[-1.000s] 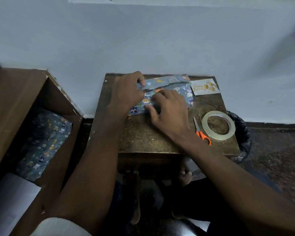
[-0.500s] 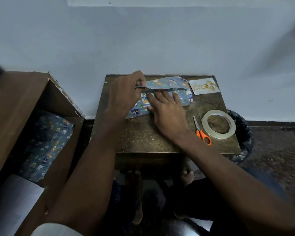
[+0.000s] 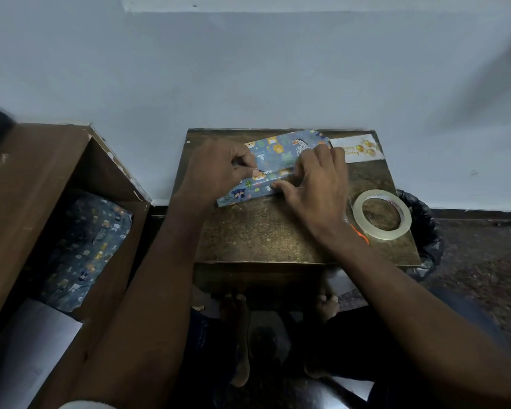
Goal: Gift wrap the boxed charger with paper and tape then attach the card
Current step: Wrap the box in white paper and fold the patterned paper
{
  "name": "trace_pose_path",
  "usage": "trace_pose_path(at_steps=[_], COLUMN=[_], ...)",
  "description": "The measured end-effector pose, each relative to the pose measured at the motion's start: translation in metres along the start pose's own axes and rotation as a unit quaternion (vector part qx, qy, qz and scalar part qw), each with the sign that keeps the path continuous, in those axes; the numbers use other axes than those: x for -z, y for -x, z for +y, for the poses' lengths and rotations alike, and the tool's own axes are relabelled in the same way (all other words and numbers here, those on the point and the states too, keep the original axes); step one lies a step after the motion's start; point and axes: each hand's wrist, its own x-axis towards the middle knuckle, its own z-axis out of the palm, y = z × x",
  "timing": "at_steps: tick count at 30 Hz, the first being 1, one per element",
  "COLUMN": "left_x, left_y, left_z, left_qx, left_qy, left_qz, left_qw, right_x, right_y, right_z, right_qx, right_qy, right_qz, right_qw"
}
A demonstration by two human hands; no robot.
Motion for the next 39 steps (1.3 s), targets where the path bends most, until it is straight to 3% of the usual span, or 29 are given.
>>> trace_pose_path(at_steps=[6,12,14,18,22,26,29,32,34,39], left_x=[0.008,0.003,0.000,-0.007,-0.014,-0.015,-0.010,-0.015,-0.025,-0.030], left_y=[0.006,0.005,0.002,-0.004,0.003,-0.001,-0.006,-0.001,0.005,0.003], left_z=[0.001,0.015,0.019,0.016,0.022,0.034,0.044,0.047,0.052,0.077], left_qx=[0.002,0.022,0.024,0.006,0.012,0.042,0.074,0.085,0.125,0.246], left_qy=[0.015,-0.054,-0.082,-0.126,-0.126,-0.169,-0.116,-0.103,-0.100,0.024], left_qz=[-0.053,0.063,0.059,0.031,-0.005,-0.011,0.024,-0.016,-0.039,0.009], left_qw=[0.998,0.996,0.995,0.991,0.992,0.985,0.990,0.991,0.986,0.969], right_x=[0.000,-0.007,-0.009,-0.007,-0.005,-0.004,-0.006,-0.004,-0.002,-0.006], right_y=[-0.005,-0.007,-0.009,-0.008,-0.007,-0.013,-0.018,-0.023,-0.025,-0.024], right_z=[0.013,0.017,0.018,0.011,0.006,0.005,0.007,0.011,0.010,0.004], right_qx=[0.124,0.119,0.103,-0.024,-0.187,-0.237,-0.219,-0.179,-0.144,-0.036], right_qy=[-0.030,-0.029,-0.039,-0.090,-0.213,-0.269,-0.298,-0.295,-0.294,-0.273], right_qz=[-0.065,-0.059,-0.056,-0.050,-0.057,-0.079,-0.108,-0.140,-0.142,-0.182], right_qw=[0.990,0.991,0.992,0.994,0.957,0.930,0.923,0.928,0.934,0.944])
